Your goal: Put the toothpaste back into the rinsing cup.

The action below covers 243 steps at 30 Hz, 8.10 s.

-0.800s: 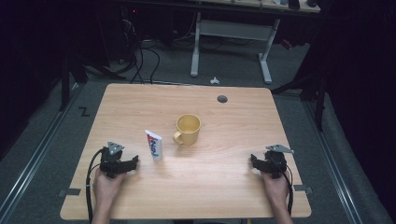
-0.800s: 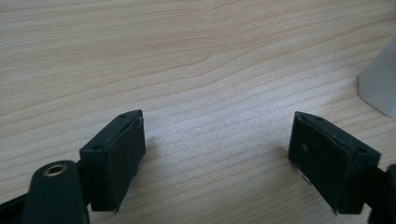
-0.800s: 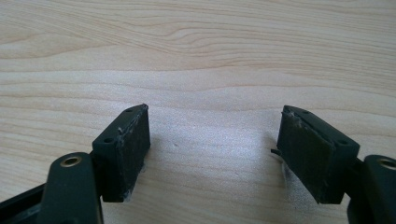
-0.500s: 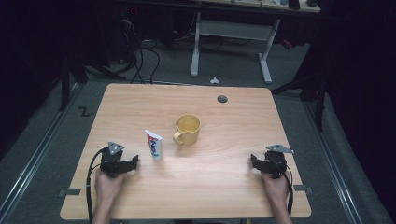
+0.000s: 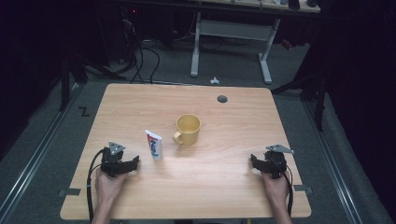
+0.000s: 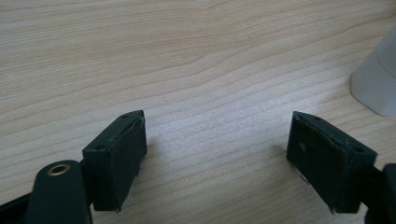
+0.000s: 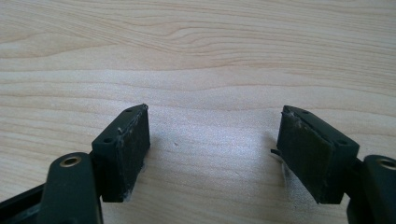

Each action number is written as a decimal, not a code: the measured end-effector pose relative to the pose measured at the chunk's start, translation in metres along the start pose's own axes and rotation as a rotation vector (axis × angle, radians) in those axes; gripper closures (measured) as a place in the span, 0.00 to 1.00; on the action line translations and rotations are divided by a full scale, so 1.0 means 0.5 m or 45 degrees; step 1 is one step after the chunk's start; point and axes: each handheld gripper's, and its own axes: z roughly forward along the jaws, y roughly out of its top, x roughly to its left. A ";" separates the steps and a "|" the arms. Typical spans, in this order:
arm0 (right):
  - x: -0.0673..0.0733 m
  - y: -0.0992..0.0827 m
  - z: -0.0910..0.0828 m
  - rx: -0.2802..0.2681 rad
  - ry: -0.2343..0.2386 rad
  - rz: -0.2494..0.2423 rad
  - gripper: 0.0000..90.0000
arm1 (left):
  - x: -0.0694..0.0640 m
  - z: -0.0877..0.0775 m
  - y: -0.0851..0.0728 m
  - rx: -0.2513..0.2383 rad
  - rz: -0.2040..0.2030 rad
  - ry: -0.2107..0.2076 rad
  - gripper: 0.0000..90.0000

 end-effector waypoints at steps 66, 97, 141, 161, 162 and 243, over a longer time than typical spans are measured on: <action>0.001 -0.001 -0.001 0.002 0.002 -0.003 0.29 | -0.142 -0.074 0.058 -0.086 0.090 -0.141 0.29; 0.001 -0.001 -0.001 0.001 0.002 -0.006 0.29 | -0.176 -0.035 0.122 -0.090 0.094 -0.106 0.36; 0.001 -0.001 -0.001 0.001 0.002 -0.007 0.29 | -0.165 -0.031 0.124 -0.132 0.113 -0.168 0.65; 0.001 -0.001 -0.001 0.000 0.002 -0.007 0.29 | -0.154 -0.050 0.139 -0.128 0.129 -0.245 0.68; 0.001 -0.001 -0.001 -0.001 0.002 -0.006 0.29 | -0.154 -0.050 0.139 -0.128 0.129 -0.245 0.68; 0.003 -0.002 -0.002 0.002 -0.001 -0.001 0.28 | -0.167 -0.126 0.326 -0.214 0.204 -0.453 0.71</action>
